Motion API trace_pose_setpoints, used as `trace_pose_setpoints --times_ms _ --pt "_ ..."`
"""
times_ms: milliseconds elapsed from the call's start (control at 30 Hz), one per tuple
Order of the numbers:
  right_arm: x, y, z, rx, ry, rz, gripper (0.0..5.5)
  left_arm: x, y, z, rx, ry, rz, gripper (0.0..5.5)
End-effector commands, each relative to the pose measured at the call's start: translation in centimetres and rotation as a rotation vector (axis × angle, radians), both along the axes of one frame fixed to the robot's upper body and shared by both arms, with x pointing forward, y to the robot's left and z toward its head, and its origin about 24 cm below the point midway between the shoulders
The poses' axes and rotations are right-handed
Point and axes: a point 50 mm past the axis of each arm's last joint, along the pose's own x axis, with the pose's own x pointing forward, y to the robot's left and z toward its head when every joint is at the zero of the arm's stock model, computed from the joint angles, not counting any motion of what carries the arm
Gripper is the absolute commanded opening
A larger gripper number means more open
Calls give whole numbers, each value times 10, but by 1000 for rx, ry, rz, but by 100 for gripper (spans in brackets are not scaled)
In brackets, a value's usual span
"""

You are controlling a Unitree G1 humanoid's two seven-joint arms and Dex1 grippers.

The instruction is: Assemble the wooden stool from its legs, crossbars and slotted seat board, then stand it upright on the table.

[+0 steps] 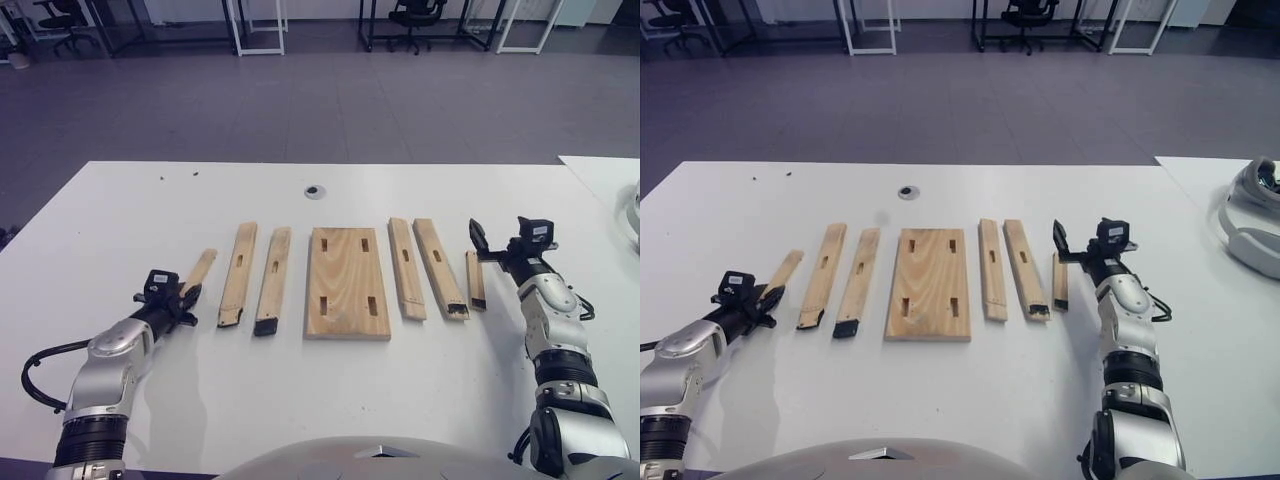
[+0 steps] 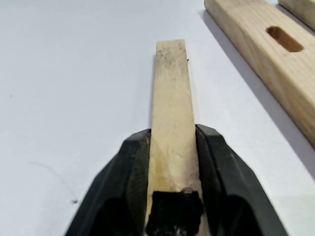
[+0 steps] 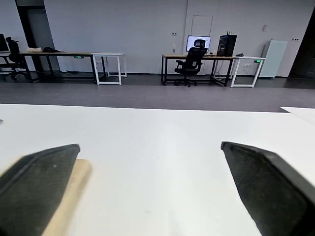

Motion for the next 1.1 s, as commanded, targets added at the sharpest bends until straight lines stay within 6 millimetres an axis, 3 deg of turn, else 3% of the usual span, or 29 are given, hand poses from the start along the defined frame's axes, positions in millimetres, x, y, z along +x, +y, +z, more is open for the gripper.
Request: trace_pose_setpoints --times_ms 33,100,133,233,367,767,1100 --pt "27 42 44 152 -88 212 540 23 2 29 -28 -224 2 127" --pt "33 75 69 295 -123 362 540 53 -32 66 -93 -457 -147 127" --pt "34 97 82 387 -134 460 540 65 -63 82 -133 -551 -267 127" --pt "34 150 110 636 -116 658 540 82 -131 112 -146 -717 -550 127" --pt "34 183 125 864 -56 738 479 88 -172 138 -142 -826 -742 127" --pt "27 192 129 926 -23 722 235 82 -183 128 -40 -790 -849 127" --pt "24 181 118 898 9 645 55 81 -186 122 28 -764 -890 127"
